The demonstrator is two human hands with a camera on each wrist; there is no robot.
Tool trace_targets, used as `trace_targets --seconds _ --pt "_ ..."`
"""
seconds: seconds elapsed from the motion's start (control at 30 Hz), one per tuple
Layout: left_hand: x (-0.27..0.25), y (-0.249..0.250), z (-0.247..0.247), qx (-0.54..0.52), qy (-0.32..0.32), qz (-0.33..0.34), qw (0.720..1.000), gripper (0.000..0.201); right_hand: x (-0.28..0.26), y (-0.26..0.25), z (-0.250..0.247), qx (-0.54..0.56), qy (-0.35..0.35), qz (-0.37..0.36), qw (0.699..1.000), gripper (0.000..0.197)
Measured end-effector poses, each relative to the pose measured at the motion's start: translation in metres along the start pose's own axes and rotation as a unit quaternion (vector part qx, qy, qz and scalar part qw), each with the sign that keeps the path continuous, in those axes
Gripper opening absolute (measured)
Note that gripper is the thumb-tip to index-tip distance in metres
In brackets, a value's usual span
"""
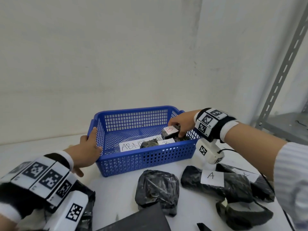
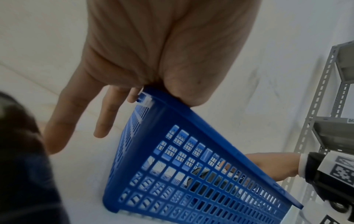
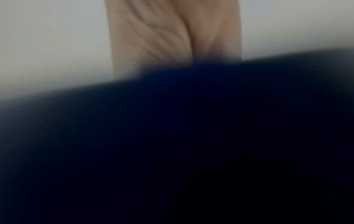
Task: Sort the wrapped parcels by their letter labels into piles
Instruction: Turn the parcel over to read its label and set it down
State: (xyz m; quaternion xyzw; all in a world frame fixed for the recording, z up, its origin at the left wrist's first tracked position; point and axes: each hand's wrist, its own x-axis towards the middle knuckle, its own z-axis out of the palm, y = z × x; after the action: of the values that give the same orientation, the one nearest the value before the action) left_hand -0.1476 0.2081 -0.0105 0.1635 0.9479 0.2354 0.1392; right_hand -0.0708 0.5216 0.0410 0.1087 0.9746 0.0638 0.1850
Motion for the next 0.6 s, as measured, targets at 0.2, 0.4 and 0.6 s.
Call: trace_targets --seconds 0.2,0.4,0.6 --pt "-0.001 0.0024 0.0005 0.0 0.006 -0.01 1.0 0.068 0.0027 -0.0017 0.002 -0.059 0.012 -0.038 0.997 0.048" --pt "-0.0075 0.0084 -0.0034 -0.03 -0.004 -0.022 0.999 0.075 0.0026 0.0003 0.0041 -0.038 -0.014 -0.036 0.999 0.054" --pt "-0.0068 0.0079 -0.0028 -0.032 -0.002 -0.02 0.999 0.079 0.0052 -0.0034 0.0073 -0.05 -0.021 -0.003 0.999 0.065"
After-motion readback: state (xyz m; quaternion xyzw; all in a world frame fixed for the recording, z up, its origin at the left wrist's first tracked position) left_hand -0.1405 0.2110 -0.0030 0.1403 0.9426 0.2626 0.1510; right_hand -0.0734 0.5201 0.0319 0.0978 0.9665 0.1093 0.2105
